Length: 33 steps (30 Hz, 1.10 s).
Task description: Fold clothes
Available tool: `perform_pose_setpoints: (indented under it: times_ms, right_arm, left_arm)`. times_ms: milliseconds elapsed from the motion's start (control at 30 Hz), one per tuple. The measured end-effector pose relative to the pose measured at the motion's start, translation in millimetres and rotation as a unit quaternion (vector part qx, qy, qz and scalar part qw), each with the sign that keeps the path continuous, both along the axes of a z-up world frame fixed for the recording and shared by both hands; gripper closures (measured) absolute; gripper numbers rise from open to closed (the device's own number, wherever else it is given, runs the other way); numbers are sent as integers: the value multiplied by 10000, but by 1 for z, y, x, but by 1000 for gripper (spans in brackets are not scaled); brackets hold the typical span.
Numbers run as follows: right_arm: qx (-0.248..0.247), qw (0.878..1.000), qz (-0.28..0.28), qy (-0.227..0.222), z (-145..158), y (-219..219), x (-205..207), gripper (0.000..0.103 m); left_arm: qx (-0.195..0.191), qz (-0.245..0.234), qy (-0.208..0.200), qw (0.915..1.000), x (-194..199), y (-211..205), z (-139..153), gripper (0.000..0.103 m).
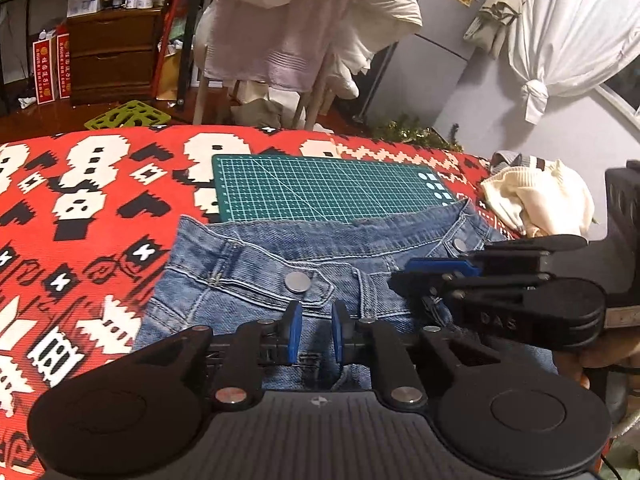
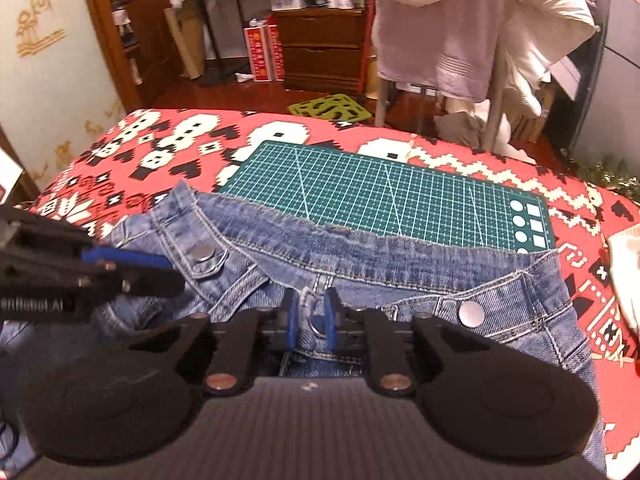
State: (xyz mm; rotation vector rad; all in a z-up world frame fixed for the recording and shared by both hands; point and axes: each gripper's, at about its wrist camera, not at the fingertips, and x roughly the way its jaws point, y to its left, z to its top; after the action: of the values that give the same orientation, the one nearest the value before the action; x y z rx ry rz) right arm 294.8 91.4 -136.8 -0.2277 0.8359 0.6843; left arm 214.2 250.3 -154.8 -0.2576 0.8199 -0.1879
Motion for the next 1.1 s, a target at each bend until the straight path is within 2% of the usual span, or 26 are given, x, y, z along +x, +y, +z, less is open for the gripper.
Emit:
perform_pose_setpoints:
  times_ms: [100, 200, 300, 533, 733, 867, 967, 1100]
  right_arm:
    - [1, 9997, -121, -191, 5, 1, -7, 100]
    - [438, 9978, -436, -228, 19, -16, -11, 100]
    - [770, 9949, -593, -260, 31, -29, -12, 100]
    - [541, 9966, -616, -56, 5, -14, -2, 99]
    - [194, 9980, -411, -450, -6, 6, -11, 94]
    - [505, 9974, -333, -395, 5, 0, -14, 95]
    - [683, 9972, -111, -284, 12, -6, -21, 103]
    - [445, 9990, -64, -76, -2, 4, -20, 103]
  left_arm:
    - [-47, -117, -49, 9999, 1, -6, 0, 89]
    - [-93, -233, -99, 9996, 2, -13, 0, 95]
    - [40, -373, -84, 9993, 8, -25, -3, 96]
    - [305, -82, -34, 9995, 31, -29, -18, 95]
    - [417, 113, -138, 9990, 36, -30, -20, 100]
    - [-21, 323, -77, 9994, 34, -18, -15, 100]
    - [-372, 407, -117, 9984, 24, -7, -6, 100]
    - [-663, 587, -121, 9960, 9, 10, 5, 100]
